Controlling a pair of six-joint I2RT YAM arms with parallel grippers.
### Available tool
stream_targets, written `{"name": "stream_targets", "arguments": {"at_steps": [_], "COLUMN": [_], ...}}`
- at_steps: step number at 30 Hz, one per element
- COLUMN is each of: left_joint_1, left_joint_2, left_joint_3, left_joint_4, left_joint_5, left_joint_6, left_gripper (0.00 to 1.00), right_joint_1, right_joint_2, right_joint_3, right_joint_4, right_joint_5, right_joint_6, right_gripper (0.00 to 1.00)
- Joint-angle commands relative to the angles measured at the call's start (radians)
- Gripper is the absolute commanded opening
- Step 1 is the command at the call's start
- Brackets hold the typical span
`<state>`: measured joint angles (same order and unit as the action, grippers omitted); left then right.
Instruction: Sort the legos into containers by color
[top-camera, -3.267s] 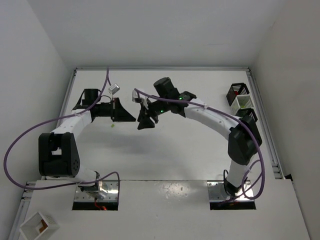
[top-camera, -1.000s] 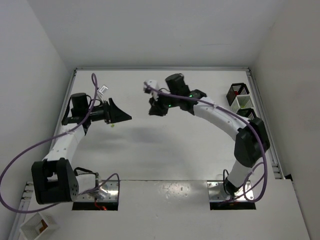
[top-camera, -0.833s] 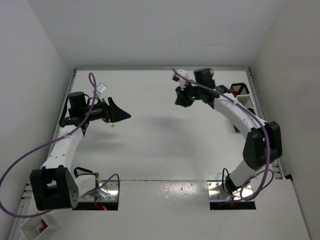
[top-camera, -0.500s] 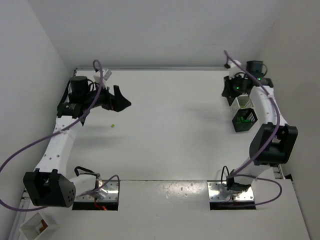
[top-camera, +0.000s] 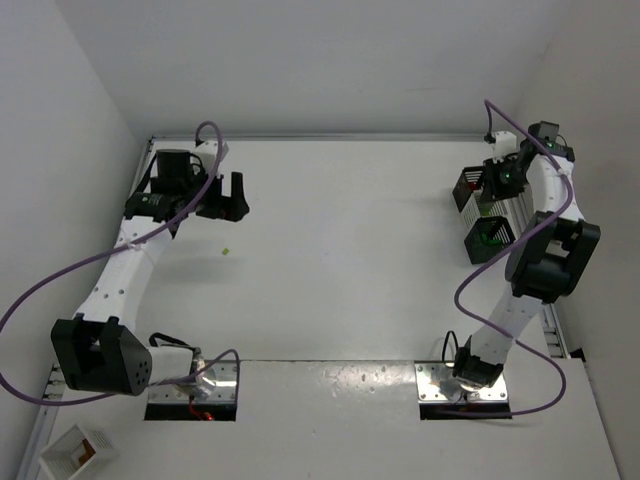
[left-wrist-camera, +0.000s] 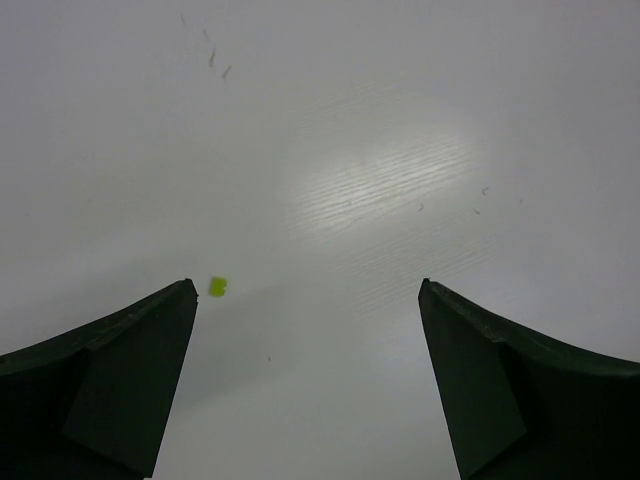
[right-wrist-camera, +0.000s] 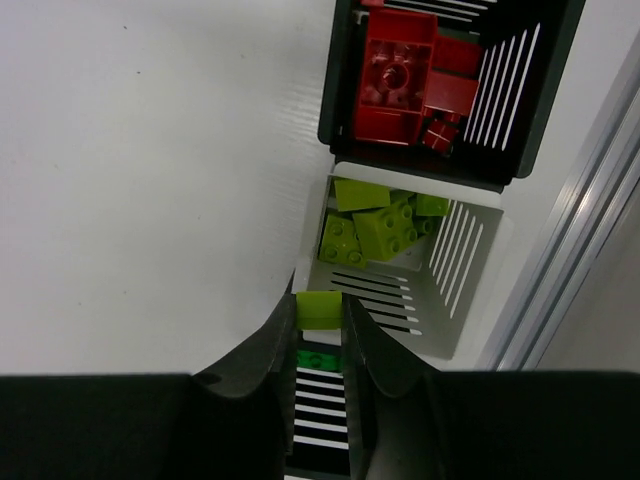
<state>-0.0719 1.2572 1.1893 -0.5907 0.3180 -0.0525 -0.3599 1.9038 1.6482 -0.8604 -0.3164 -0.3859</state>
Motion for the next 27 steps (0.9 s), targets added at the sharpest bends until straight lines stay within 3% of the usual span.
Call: {"name": "stream_targets", "arguments": {"at_steps": [1,14,25,27], "left_joint_1": [-0.011,-0.02,-0.02,-0.02], "left_joint_2": [0.001,-0.002,0.004,0.019], "left_joint_3": [0.043,-0.013,-0.06,-0.069], "left_joint_4": [-0.014,-0.023,-0.089,-0.107], "left_joint_5": [-0.063,-0.073,-0.077,-0.077], "left_joint_6": [0.019,0.019,0.114,0.14], "left_gripper": [0.99,0.99,0.99,0.94], "right_joint_1": [-0.017,-0.027,-0.007,0.003], "right_joint_2": [0.003,0.021,-0.025,-0.083], "right_joint_3": [0.038,0.048,0.048,-0.002], "right_joint_4": [0.017,0.075,0.081,0.07], "right_joint_5": [0.034,0.076,0.027,-0.036], "right_joint_6": [-0.008,0.045,0.055,0.055], "right_gripper": [0.03,0.41,0.4,0.4]}}
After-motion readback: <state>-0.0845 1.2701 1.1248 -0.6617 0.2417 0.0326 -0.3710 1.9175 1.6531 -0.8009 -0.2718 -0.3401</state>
